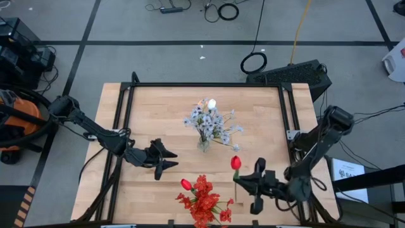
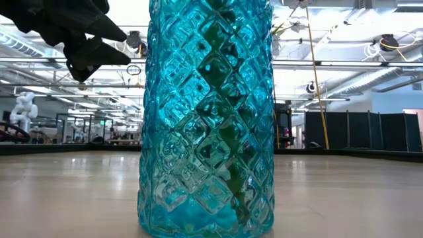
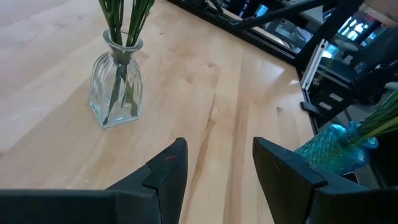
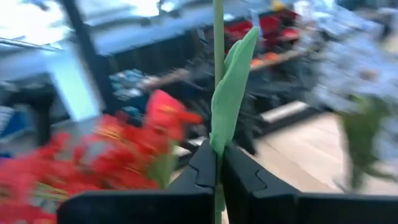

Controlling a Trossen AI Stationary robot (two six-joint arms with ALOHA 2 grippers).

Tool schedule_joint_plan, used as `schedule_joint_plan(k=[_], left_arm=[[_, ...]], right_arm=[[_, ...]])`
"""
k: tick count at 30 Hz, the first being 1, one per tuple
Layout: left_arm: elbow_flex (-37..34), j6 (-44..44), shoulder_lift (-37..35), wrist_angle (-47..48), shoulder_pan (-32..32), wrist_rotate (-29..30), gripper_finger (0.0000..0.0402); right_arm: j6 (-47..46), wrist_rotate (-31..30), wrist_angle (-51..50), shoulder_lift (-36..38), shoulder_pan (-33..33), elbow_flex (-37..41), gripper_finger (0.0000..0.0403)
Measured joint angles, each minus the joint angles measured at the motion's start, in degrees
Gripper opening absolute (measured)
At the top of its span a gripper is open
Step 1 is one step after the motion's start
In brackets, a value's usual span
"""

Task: Sort flowers into vase by color
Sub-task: Put the red tulip into the blue vase

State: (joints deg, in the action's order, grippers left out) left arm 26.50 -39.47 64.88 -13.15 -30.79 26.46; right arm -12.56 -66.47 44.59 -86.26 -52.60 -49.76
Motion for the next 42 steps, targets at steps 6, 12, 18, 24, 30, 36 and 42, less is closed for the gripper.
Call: schedule_joint_plan(k=[6, 12, 18, 24, 30, 36, 42], left_arm=[[0.0, 5.6, 0.0, 0.0, 0.0, 0.0, 0.0187], [0.0, 5.8, 0.0, 0.0, 0.0, -0.5, 0.0187], [0.0, 5.4, 0.0, 0.0, 0.0, -2.4, 0.0187], [0.0, 5.4, 0.0, 0.0, 0.0, -2.5, 0.0187], [0.0, 5.4, 0.0, 0.0, 0.0, -2.6, 0.0187], [0.0, 5.4, 0.0, -0.1, 0.0, -2.6, 0.0187], [0.0, 5.4, 0.0, -0.1, 0.0, -2.6, 0.0187]], right_arm=[[15.3, 11.4, 21.6, -3.8, 0.8, -0.1, 0.0], [30.5, 19.4, 38.0, -7.4, 0.9, -0.1, 0.0], [34.9, 24.5, 45.2, -13.1, 2.1, -0.3, 0.0], [38.9, 28.5, 45.3, -18.9, 4.0, -4.9, 0.0], [46.3, 29.4, 45.3, -23.0, 5.4, -8.2, 0.0], [42.0, 29.5, 45.3, -23.4, 6.1, -8.5, 0.0], [38.5, 30.9, 45.3, -23.0, 6.4, -9.3, 0.0]])
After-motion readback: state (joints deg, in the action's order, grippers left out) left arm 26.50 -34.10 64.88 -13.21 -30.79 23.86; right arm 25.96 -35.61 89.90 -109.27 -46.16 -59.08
